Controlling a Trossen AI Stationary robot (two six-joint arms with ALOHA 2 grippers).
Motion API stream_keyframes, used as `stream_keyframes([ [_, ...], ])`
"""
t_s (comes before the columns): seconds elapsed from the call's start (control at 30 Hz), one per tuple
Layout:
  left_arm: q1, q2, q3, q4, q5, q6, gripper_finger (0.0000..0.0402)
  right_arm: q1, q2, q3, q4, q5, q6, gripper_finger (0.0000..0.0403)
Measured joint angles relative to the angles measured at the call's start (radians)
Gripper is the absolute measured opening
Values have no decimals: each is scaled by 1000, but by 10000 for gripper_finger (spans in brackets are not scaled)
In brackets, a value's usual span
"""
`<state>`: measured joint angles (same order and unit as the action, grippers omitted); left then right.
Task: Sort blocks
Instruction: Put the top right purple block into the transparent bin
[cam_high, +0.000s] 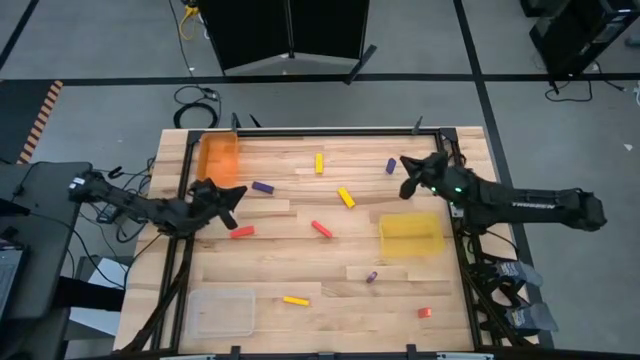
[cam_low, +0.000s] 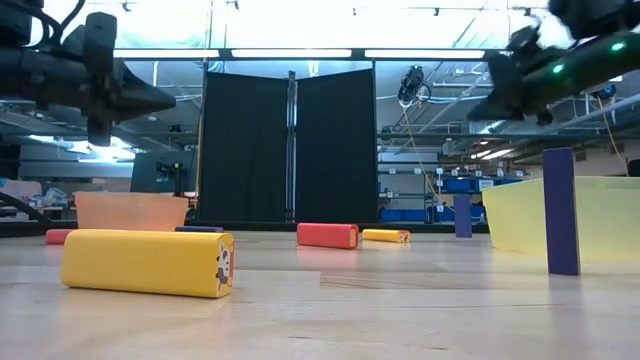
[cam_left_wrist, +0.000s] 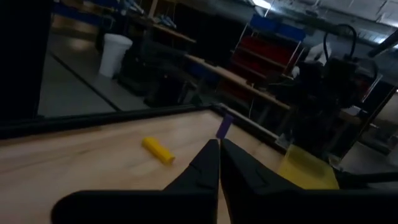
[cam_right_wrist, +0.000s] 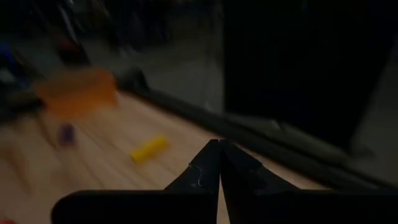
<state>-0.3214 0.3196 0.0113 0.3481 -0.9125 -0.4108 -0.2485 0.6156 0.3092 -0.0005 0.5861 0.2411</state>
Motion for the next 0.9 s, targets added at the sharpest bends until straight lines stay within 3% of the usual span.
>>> stream_keyframes([
  [0.23,0,63,0,-1,-79,-74,104,-121,204,105,-158,-23,-5,44],
  [0.5,0,65,0,35,-82,-100,193,-271,395,223,-249,-210,26,155],
  [0.73,0,66,0,35,-17,-151,207,-340,510,294,-277,-281,33,276],
  [0.9,0,66,0,35,-17,-151,207,-360,558,343,-333,-299,62,330],
])
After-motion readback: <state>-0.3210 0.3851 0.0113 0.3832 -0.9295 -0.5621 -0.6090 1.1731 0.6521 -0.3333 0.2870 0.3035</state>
